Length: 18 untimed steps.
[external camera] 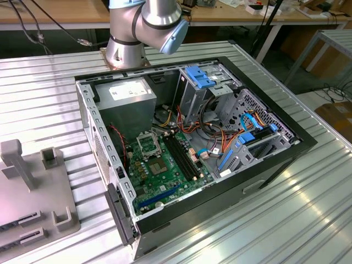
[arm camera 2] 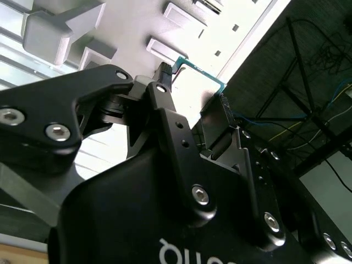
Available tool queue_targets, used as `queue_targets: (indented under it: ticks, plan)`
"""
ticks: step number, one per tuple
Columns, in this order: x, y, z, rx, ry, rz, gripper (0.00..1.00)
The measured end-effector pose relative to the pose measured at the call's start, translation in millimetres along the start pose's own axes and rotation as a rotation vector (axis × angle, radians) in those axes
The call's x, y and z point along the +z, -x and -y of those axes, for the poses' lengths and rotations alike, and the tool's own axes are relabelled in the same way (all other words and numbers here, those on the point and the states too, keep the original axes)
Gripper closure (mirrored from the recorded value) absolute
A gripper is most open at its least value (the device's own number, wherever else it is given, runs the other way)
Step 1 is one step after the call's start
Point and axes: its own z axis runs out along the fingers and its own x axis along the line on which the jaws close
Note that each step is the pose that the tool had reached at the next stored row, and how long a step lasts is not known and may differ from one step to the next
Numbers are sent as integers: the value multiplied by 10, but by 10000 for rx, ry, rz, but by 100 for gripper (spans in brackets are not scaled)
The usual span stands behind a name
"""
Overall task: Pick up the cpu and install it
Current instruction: 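Pick up the cpu and move it towards the insertion slot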
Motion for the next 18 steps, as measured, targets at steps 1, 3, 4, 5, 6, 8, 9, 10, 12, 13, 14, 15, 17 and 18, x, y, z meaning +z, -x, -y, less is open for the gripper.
queue_targets:
  ticks: [1,3,4,5,6,8,9,10,12,13,14,15,17,18]
  plan:
    - [-6,0,0,-1,0,0,53]
    - [-22,-1,1,-1,-1,-1,53]
    - [-33,-1,1,-1,-1,0,53]
    - [-41,-1,1,0,-1,-1,53]
    - [-49,-2,2,0,0,0,53]
    - [-64,-2,2,-1,0,-1,53]
    - [-74,-2,3,-1,0,0,53]
    - [-89,-3,3,-1,-1,-1,53]
    - [-106,-3,3,-1,-1,-1,53]
    - [-114,-4,4,-1,0,0,53]
    - [-121,-4,4,0,0,0,53]
    - [-129,-4,4,0,-1,-1,53]
    - [-146,-4,5,0,-1,-1,53]
    - [-153,-5,5,-1,-1,0,53]
